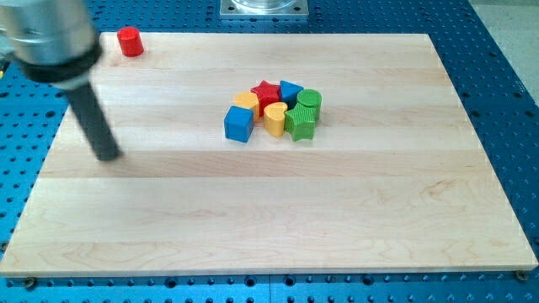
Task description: Push the red circle towards the left center
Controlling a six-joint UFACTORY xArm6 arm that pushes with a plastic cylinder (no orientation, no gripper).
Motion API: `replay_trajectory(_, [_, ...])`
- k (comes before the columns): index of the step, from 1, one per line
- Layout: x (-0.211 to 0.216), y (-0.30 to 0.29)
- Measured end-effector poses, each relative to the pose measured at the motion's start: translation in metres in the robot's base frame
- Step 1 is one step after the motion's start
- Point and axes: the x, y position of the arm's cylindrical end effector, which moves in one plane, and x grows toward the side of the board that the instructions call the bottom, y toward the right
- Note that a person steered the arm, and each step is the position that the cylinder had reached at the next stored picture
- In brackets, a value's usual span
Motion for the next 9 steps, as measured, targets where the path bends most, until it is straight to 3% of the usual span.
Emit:
replay_trajectory(2, [-0.139,-0.046])
replay_trajectory(3, [-0.219,-0.021])
replay_trajectory(4, [-0.245,0.035])
replay_trajectory(5, [-0.176,0.104])
replay_trajectory(6, [-0.193,0.027])
replay_trajectory(7, [-0.24,-0.011])
replay_trajectory(9, [-0.232,-0.048])
